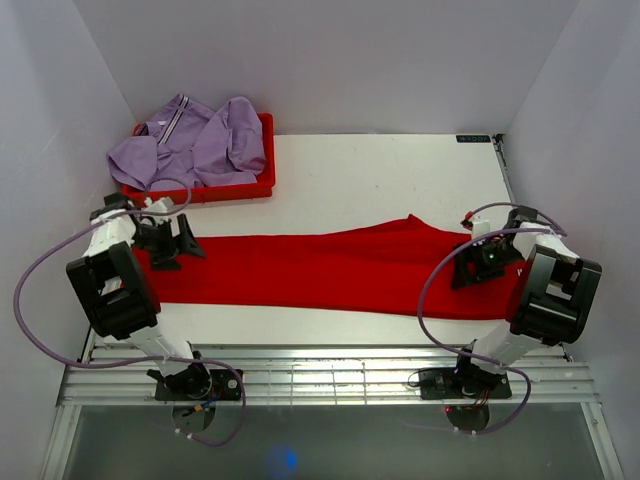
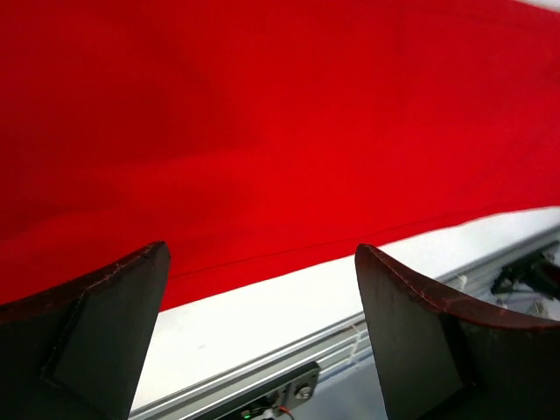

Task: Fold and stack the trousers
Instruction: Fold the trousers

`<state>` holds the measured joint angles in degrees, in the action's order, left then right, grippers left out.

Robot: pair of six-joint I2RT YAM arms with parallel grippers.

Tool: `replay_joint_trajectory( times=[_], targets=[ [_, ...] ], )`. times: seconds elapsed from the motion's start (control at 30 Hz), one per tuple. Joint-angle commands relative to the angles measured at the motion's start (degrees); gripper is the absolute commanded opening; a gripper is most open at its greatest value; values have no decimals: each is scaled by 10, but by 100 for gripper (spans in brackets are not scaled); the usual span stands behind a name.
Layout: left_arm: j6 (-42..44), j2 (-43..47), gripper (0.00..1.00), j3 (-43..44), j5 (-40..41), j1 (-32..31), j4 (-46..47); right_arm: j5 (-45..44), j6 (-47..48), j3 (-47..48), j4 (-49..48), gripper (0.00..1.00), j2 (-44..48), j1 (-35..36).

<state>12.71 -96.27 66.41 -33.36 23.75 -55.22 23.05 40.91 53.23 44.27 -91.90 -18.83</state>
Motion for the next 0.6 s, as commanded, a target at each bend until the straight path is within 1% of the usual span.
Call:
replay_joint_trajectory(
  times=[0.0, 0.03, 0.07, 0.17, 0.27, 0.43, 0.57],
  targets=[
    [48, 15, 98, 38, 29, 64, -26, -125, 35, -24, -55, 84, -43, -46],
    [55, 15, 98, 42, 31, 79, -28, -122, 37, -25, -54, 84, -39, -51],
    [70, 14, 98, 51, 31, 109, -30, -116, 38, -26, -52, 85, -36, -51],
    [87, 5, 98, 71, 50, 153, -30, -79, 37, -23, -32, 87, -21, -51],
    [101, -8, 98, 86, 75, 183, -28, -43, 25, -4, -4, 90, -5, -49],
    [115, -15, 94, 93, 145, 194, 18, -14, 22, 34, 42, 91, 34, -46],
    [136, -47, 90, 105, 163, 195, 44, -8, 24, 72, 80, 91, 49, -45]
  ],
)
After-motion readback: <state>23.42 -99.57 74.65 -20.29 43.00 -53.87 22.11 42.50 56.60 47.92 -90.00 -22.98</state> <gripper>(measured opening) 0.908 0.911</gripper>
